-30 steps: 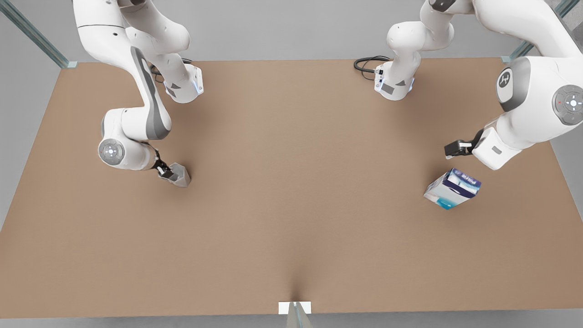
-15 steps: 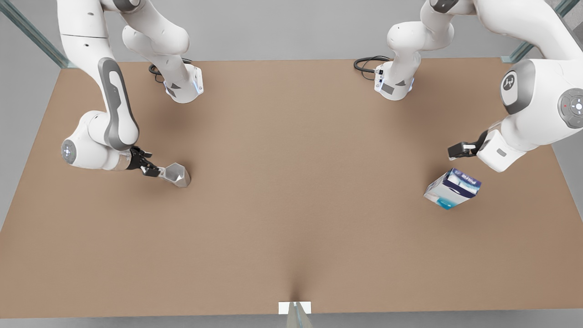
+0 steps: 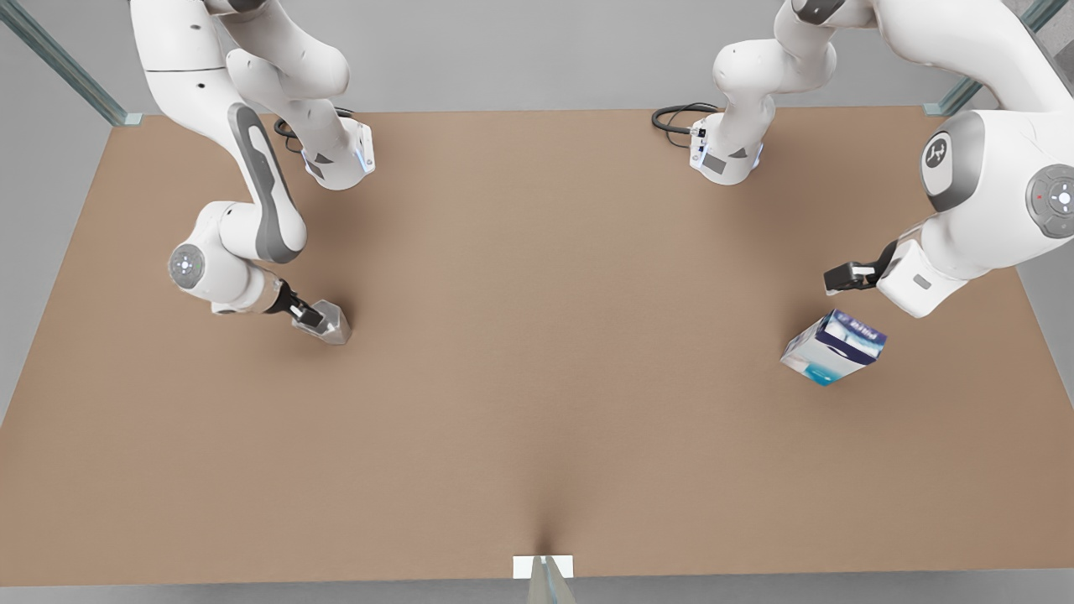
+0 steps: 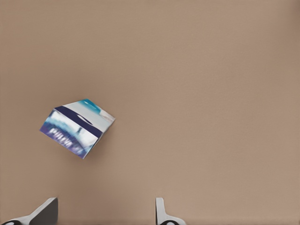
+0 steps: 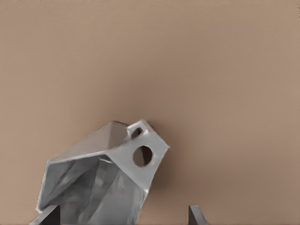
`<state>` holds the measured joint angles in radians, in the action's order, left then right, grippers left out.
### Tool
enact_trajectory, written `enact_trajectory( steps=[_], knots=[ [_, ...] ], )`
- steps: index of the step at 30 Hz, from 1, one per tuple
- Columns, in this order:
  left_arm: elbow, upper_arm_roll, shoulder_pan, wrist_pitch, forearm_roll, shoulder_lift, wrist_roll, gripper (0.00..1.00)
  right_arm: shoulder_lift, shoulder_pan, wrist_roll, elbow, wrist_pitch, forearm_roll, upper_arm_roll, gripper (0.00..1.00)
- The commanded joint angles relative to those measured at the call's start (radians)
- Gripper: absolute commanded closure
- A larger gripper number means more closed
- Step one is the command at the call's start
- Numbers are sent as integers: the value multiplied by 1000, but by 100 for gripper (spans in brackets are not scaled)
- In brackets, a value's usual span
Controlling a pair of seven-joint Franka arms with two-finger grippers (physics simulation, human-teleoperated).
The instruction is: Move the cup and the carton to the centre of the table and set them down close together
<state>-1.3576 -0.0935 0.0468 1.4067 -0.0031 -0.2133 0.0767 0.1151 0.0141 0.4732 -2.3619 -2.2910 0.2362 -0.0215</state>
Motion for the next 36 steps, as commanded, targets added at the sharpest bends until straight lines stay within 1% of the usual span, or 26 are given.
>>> enact_trajectory(
  steps=[1, 15, 21, 22, 26, 27, 28, 30, 31, 36],
  knots=[
    [0, -2, -1, 0, 0, 0, 0, 0, 0, 1, -1, -2, -1, 0, 0, 0],
    [-6, 0, -1, -8, 0, 0, 2, 0, 14, -17, -14, -59, -21, 0, 0, 0],
    [-8, -2, -1, -8, 0, 0, 0, 0, 35, 9, -14, -59, -19, 11, 8, 0],
    [-8, -2, -1, -8, 0, 0, 0, 0, 40, 15, -16, -59, -19, 51, 17, 0],
    [-8, 0, 1, -9, 0, 0, 0, 0, 75, 46, -16, -45, -22, 75, 25, 0],
    [-8, 0, 1, -11, 0, 0, 0, 0, 87, 64, -16, -28, -30, 77, 25, 10],
    [-8, -2, -1, -11, 0, 0, 0, 0, 89, 67, -16, -20, -30, 80, 44, 41],
    [-8, -2, -1, -15, 0, 0, 0, 0, 90, 67, -8, -16, -30, 86, 44, 71],
    [-8, -2, -1, -18, 0, 0, 0, 0, 90, 67, -8, -14, -30, 87, 46, 79],
    [-8, -3, -1, -28, 0, 2, 2, 0, 86, 67, -18, 38, 47, 87, 60, 79]
  ],
)
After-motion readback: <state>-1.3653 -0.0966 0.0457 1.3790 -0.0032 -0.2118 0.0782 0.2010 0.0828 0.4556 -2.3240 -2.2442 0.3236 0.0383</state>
